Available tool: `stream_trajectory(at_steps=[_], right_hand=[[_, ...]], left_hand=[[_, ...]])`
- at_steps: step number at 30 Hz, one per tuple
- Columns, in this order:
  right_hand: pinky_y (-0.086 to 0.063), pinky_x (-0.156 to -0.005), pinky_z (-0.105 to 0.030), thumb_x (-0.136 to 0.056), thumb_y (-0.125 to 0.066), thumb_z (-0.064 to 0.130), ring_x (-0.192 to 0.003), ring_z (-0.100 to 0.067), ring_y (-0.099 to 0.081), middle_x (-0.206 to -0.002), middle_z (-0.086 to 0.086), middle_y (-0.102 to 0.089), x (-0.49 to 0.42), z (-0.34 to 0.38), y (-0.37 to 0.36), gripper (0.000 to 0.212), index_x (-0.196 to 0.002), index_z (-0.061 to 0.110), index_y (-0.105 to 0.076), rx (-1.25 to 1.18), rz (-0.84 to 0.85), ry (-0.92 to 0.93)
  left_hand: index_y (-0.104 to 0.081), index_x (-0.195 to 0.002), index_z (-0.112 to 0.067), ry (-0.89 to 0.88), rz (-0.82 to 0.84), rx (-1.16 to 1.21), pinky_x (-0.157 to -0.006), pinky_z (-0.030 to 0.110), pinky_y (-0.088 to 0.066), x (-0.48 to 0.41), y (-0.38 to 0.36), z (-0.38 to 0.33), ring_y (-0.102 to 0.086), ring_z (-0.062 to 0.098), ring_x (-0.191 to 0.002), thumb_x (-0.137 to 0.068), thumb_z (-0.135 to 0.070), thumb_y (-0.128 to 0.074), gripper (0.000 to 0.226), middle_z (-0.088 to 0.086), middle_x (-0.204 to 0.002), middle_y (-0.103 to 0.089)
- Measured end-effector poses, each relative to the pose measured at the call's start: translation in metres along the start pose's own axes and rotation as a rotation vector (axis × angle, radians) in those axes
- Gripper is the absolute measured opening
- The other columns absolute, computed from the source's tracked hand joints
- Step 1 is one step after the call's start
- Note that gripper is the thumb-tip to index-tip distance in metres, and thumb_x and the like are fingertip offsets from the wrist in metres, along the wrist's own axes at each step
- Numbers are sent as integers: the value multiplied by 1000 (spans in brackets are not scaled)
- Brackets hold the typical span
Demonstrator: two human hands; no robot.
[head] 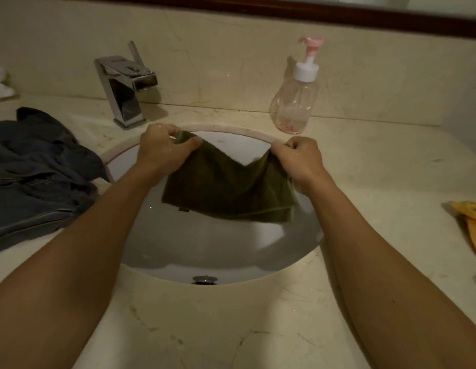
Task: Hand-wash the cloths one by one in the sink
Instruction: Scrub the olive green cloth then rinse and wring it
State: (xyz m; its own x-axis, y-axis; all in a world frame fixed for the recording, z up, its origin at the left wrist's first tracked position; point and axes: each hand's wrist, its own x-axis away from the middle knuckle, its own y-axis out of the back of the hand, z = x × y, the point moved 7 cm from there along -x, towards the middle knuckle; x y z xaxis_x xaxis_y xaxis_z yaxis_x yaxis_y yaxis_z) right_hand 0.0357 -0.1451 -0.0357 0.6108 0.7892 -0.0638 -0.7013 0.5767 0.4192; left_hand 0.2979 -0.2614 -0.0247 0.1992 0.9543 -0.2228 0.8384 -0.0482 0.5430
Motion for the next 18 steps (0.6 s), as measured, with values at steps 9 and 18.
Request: stream_trajectory(at_steps=[9, 18], right_hand=[[-59, -71, -31, -99, -65, 18, -72, -21, -65, -76, -10, -59, 32, 16, -54, 17, -86, 11, -58, -253, 344, -96], [-63, -88, -46, -106, -55, 31, -102, -27, -72, -105, -13, -73, 39, 29, -59, 24, -99, 16, -72, -339, 328, 73]], left_hand=[[-74, -100, -15, -199, 118, -50, -79, 35, -58, 32, -46, -46, -67, 14, -83, -98, -35, -62, 23, 0, -86, -71], [-61, -130, -19, -203, 268, 38, -98, 40, -55, 40, -61, -43, -65, 16, -111, -86, -24, -75, 46, -1, -119, -69]])
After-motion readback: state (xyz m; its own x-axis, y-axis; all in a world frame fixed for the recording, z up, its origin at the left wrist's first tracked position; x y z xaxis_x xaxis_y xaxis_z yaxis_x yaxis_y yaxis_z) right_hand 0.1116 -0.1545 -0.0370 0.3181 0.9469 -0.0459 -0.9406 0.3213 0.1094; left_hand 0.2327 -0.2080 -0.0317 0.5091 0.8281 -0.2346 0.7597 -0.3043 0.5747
